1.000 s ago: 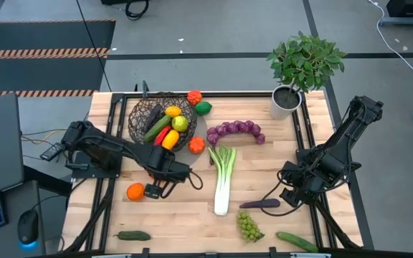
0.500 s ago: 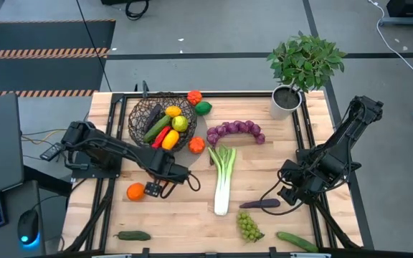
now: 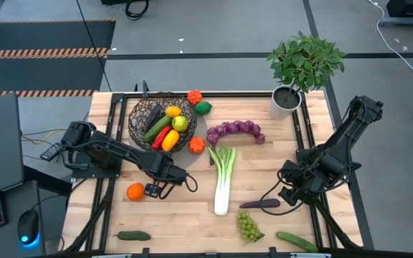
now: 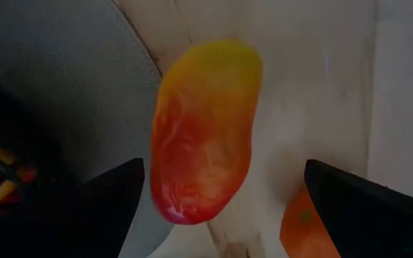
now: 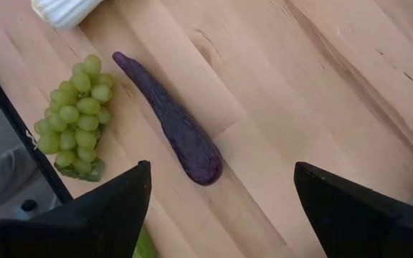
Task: Build produce basket
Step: Put the orange mango into the wire basket
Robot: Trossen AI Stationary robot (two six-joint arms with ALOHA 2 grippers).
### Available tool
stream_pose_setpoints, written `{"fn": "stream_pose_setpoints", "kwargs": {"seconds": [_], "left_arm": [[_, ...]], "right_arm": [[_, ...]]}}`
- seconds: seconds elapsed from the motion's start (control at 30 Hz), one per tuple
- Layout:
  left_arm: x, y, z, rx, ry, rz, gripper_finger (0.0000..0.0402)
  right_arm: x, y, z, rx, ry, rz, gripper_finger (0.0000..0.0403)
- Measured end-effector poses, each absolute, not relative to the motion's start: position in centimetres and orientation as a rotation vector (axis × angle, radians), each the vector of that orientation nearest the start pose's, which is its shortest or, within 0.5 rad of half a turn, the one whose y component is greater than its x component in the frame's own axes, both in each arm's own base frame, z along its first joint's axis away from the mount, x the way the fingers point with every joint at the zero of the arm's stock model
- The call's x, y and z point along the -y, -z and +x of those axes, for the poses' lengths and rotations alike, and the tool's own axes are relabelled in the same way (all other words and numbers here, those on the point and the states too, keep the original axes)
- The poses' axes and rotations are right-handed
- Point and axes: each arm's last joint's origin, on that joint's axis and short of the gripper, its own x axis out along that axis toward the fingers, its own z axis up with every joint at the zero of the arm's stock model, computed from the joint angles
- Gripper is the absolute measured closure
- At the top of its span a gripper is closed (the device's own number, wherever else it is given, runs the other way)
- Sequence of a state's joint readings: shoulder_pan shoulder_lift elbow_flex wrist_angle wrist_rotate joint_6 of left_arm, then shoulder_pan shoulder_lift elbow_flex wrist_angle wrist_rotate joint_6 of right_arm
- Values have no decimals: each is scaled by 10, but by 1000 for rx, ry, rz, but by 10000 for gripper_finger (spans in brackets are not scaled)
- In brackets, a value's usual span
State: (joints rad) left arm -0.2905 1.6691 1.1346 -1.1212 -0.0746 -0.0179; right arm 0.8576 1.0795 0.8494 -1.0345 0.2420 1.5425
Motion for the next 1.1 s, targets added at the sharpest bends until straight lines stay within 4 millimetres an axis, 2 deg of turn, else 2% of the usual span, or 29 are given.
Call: {"fn": "stream_pose_setpoints", "kwargs": {"seconds": [0.4,0.53,0.9,1.1], "left_arm": [[76,-174,263,-1606,17,159,11],[76,-174,264,-1580,-20,209,17],[76,-174,264,-1577,73,330,55],[76,-175,265,-1571,31,281,88]], "right_arm": [[-129,-247,120,-1171,376,687,58],[-129,-247,121,-1168,377,687,58],[-129,-247,121,-1165,379,686,58],[-129,-247,120,-1165,381,684,58]]}}
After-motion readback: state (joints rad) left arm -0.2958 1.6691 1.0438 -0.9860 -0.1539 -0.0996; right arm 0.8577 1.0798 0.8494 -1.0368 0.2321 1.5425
